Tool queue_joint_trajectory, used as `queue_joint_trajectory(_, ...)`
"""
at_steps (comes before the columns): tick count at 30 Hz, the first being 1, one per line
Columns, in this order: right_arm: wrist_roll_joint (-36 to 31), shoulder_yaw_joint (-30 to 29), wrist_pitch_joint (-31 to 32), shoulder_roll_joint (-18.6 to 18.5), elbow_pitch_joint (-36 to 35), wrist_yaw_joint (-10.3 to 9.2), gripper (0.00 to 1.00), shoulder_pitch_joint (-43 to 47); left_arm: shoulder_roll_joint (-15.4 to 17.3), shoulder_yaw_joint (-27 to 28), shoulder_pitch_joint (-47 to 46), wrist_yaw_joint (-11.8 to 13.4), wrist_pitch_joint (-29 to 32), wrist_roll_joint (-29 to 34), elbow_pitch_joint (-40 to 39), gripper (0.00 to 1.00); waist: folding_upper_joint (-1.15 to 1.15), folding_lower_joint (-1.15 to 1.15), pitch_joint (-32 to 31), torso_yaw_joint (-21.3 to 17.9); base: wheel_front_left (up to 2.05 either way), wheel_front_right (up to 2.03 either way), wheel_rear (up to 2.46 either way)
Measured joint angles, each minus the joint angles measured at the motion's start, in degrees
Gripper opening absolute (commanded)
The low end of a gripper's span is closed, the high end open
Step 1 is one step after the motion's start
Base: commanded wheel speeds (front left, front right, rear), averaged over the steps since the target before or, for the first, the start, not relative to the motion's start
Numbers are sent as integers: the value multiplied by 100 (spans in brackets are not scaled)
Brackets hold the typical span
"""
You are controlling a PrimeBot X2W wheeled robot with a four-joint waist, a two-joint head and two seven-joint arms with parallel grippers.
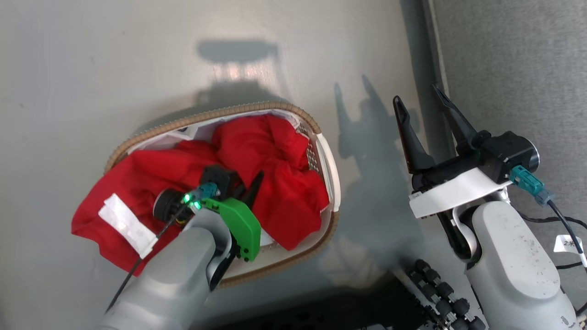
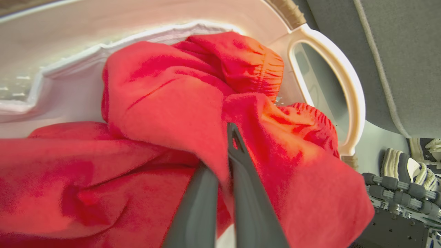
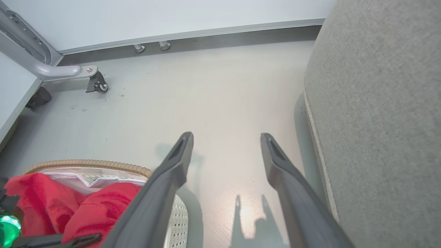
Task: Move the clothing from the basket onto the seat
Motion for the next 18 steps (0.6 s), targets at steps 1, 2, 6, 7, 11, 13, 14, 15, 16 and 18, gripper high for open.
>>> queue_joint_trajectory(1, 9, -1, 0, -5, 21, 0, 100, 4, 2, 60, 44, 0, 0, 1, -30, 0, 0, 0, -54, 3, 0, 0, 0)
queue_joint_trajectory(2, 21, 2, 0, -14, 51, 0, 100, 14, -2, 180, 107, 0, 1, -3, -76, 0, 0, 0, -129, 8, 0, 0, 0)
queue_joint_trajectory(6, 58, 31, 0, -32, 159, 0, 100, 69, -1, 506, 339, 0, -1, 81, -289, 0, 0, 0, -450, 34, 0, 0, 0)
queue_joint_trajectory(7, 74, 37, 0, -33, 199, 0, 100, 110, -5, 522, 460, 0, 0, 154, -322, 0, 0, 0, -548, 41, 0, 0, 0)
queue_joint_trajectory(11, 115, 83, 0, -34, 314, 0, 100, 255, -21, 662, 826, 0, 0, 289, -435, 0, 0, 0, -928, 68, 0, 0, 0)
queue_joint_trajectory(13, 137, 93, 0, -41, 370, 0, 100, 338, -37, 755, 971, 0, 0, 319, -522, 0, 0, 0, -1154, 86, 0, 0, 0)
queue_joint_trajectory(14, 144, 100, -1, -45, 402, 0, 100, 388, -43, 810, 1054, 0, 0, 356, -566, 0, 0, 0, -1268, 95, 0, 0, 0)
queue_joint_trajectory(15, 151, 105, -1, -45, 422, 0, 100, 433, -47, 854, 1136, 0, 1, 367, -605, 0, 0, 0, -1362, 104, 0, 0, 0)
queue_joint_trajectory(16, 172, 109, 0, -44, 447, 0, 100, 481, -49, 895, 1245, 0, 1, 386, -660, 0, 0, 0, -1477, 114, 0, 0, 0)
queue_joint_trajectory(18, 192, 105, 0, -41, 487, 0, 100, 570, -54, 966, 1425, 0, 1, 459, -751, 0, 0, 0, -1686, 134, 0, 0, 0)
